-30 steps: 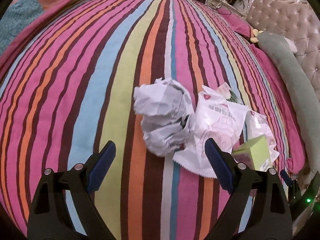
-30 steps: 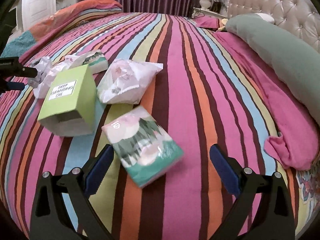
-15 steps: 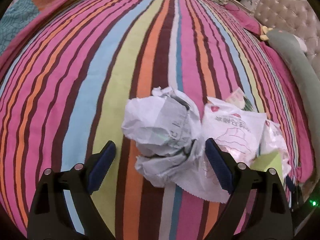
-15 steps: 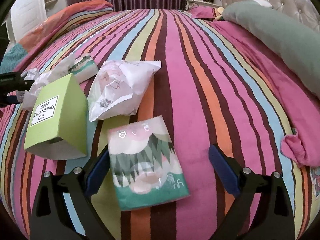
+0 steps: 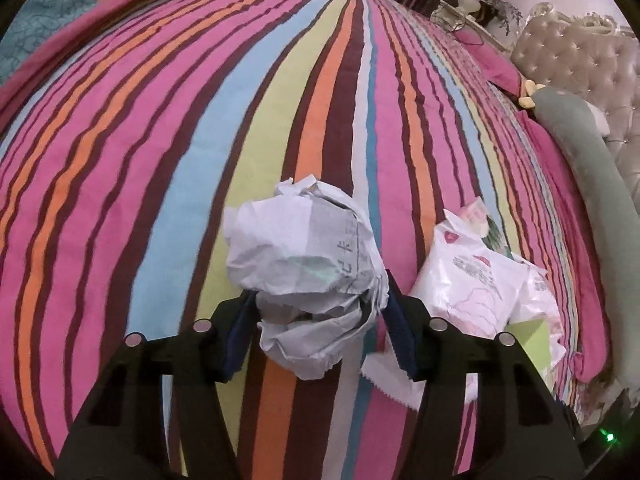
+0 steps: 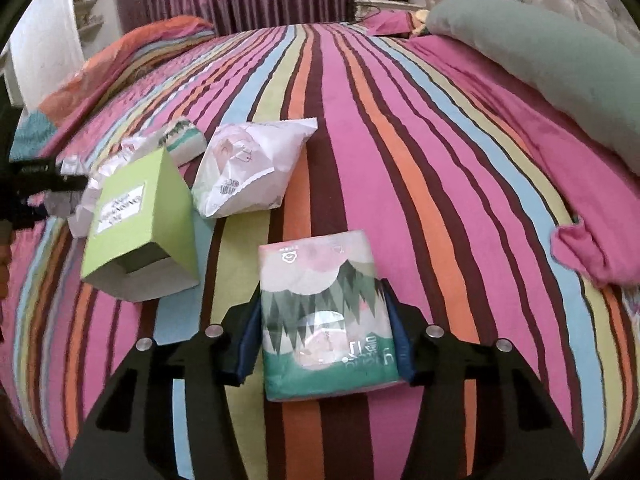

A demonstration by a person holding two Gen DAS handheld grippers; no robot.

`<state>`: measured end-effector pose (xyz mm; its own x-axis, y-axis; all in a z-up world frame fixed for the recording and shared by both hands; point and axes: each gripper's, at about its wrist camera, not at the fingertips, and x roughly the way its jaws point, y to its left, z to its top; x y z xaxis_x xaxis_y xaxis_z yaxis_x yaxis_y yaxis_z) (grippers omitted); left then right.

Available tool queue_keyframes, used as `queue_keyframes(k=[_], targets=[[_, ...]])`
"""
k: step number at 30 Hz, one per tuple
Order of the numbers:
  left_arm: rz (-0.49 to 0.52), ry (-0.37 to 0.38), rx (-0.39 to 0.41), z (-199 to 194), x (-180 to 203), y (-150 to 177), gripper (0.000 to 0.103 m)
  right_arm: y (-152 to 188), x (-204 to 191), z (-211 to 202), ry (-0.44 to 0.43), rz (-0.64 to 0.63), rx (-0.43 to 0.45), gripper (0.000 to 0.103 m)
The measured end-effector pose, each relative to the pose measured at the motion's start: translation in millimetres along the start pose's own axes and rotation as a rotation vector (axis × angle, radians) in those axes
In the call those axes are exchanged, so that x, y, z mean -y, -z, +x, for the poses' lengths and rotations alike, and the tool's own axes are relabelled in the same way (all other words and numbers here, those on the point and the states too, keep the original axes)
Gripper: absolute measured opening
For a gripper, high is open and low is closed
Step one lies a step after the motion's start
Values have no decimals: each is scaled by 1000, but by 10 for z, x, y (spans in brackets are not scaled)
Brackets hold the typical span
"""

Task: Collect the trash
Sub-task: 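Grasp crumpled paper with the left tool while the right tool grasps the green tissue pack, then carry paper and tissue pack over the wastebasket and open both tools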

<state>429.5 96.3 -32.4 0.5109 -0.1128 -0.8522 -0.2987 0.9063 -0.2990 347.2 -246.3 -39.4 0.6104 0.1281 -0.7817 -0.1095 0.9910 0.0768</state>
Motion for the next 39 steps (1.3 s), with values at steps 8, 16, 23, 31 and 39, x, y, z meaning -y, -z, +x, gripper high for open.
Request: queue_keyframes(k=[8, 16, 23, 31, 39], targets=[[55, 14, 63, -495, -76, 298, 57, 102, 89, -245, -27, 121, 0, 51], [77, 49, 78, -931, -238, 880, 57, 331, 42, -589, -40, 184, 12, 51], [90, 80, 52, -1154, -355, 1414, 57, 562, 4, -852, -68, 236, 8, 51], [147, 100, 50, -1457, -359, 1957, 57, 861, -161, -1199, -115, 249, 20, 51], [247, 110, 32, -1728, -286, 2618, 57, 1234, -357, -1509, -165, 234, 15, 51]])
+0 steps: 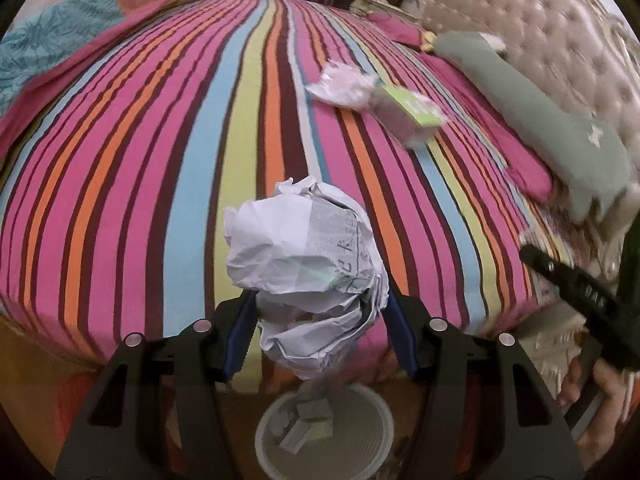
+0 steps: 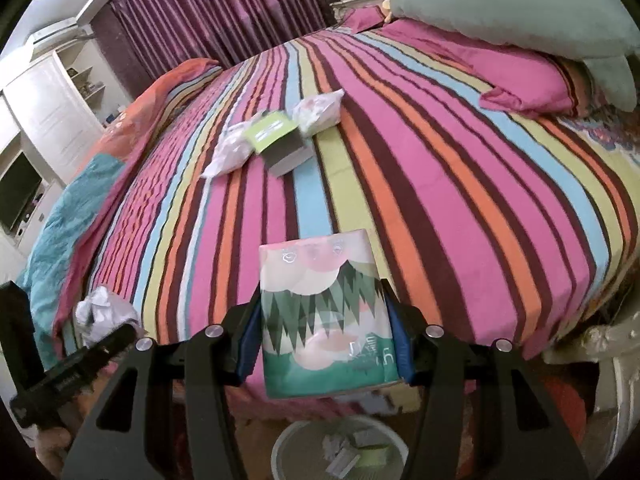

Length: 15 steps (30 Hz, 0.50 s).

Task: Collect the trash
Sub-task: 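Carry paper and tissue pack over the wastebasket and open both tools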

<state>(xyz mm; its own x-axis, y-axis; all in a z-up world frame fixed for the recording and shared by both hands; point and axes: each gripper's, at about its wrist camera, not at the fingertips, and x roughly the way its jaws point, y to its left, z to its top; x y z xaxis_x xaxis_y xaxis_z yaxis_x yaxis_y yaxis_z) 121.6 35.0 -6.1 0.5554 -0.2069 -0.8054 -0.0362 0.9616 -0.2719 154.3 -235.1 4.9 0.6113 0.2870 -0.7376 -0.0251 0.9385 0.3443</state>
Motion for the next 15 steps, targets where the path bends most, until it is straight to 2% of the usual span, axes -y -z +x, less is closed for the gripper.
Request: queue_keyframes(k=[7, 15], targets=[[61, 18, -79, -20, 194, 554, 57, 358, -113, -134, -25, -23, -41, 51], [66, 30, -203, 172, 227, 1019, 57, 838, -143, -74, -17, -3, -141, 51]])
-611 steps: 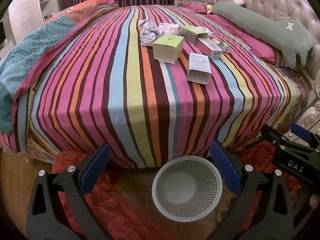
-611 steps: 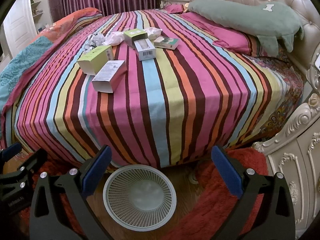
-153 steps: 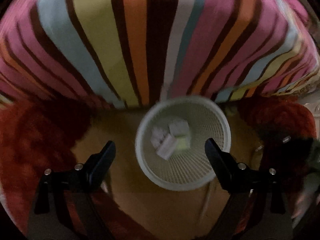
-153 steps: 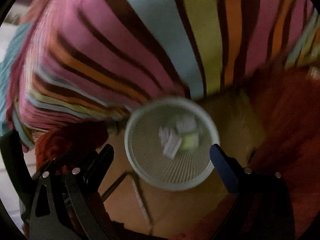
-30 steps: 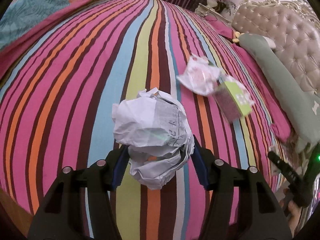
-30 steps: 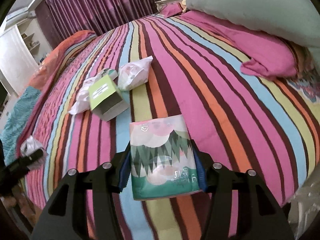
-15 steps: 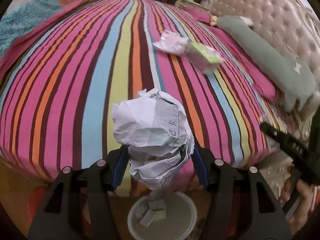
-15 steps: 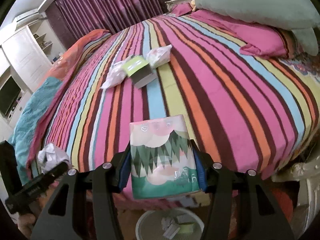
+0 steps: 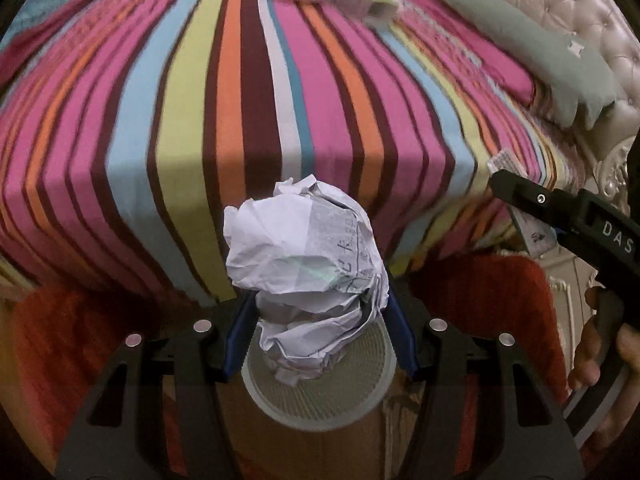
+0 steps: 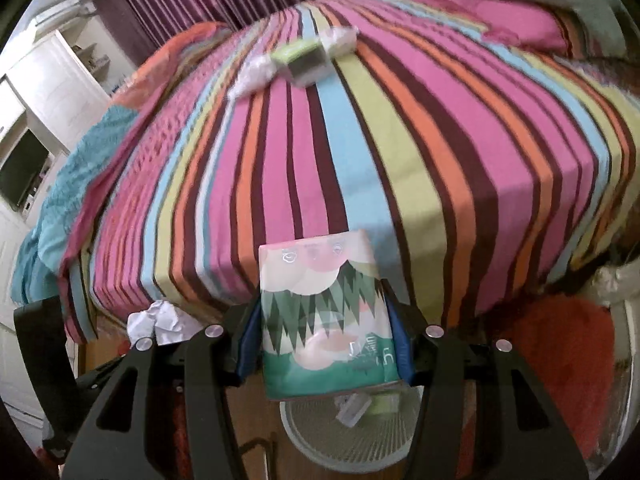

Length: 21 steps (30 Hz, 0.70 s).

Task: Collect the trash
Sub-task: 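Carry paper and tissue pack over the wastebasket and open both tools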

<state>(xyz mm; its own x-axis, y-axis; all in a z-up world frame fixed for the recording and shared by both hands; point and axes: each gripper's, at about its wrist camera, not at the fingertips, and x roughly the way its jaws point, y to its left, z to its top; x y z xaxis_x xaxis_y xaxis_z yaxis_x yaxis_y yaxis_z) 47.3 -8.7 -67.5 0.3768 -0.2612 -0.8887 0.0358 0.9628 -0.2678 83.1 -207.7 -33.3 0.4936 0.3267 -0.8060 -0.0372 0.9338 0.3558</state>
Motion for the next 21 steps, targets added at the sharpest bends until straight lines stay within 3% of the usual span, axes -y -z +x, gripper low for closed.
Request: queue_keyframes(k=[7, 21], targets=[[-17, 18, -156, 388, 13, 286, 57, 377, 147, 351, 21, 73, -168, 51], [-58, 0, -425, 1068, -62, 498, 57, 896, 411, 1117, 38, 204, -535, 51]])
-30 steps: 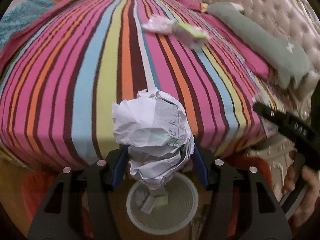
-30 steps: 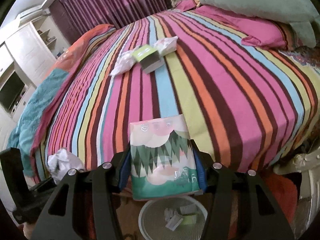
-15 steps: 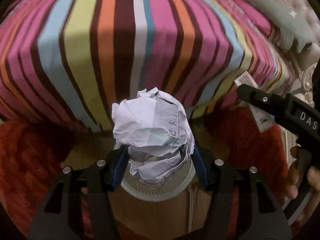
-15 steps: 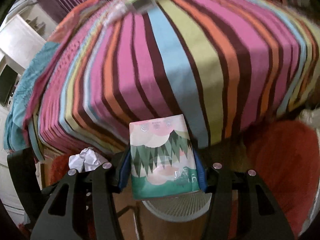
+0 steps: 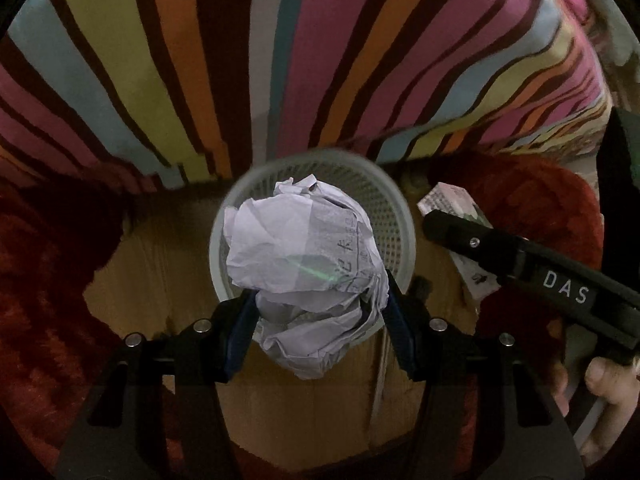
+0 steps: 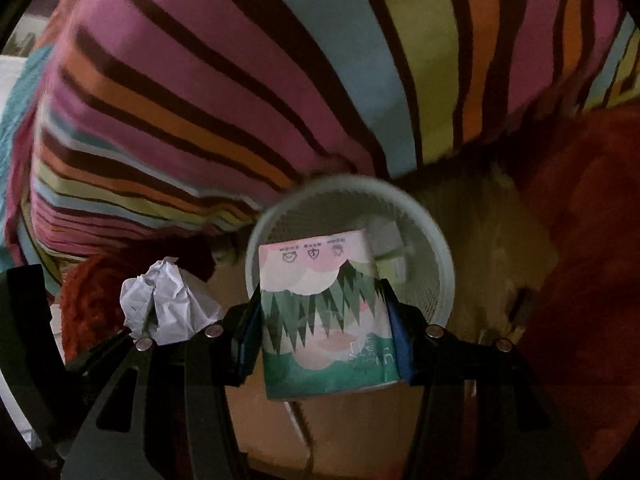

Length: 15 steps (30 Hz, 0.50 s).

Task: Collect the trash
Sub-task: 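Carry paper and tissue pack over the wastebasket and open both tools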

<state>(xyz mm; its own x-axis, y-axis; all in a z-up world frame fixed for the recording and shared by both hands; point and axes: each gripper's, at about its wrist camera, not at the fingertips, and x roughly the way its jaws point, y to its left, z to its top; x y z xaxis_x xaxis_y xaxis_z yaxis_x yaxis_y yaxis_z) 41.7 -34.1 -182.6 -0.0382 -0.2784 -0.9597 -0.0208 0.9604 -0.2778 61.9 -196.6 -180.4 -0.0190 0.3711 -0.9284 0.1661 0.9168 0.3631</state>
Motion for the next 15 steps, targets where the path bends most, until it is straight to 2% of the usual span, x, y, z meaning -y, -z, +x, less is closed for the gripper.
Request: queue_keyframes(k=[4, 15], targets=[[-29, 6, -80, 219, -49, -19, 57, -51, 96, 220, -1, 75, -70, 51], [-14, -24, -163, 537, 0, -113, 57, -140, 155, 503, 54, 116, -130, 51]])
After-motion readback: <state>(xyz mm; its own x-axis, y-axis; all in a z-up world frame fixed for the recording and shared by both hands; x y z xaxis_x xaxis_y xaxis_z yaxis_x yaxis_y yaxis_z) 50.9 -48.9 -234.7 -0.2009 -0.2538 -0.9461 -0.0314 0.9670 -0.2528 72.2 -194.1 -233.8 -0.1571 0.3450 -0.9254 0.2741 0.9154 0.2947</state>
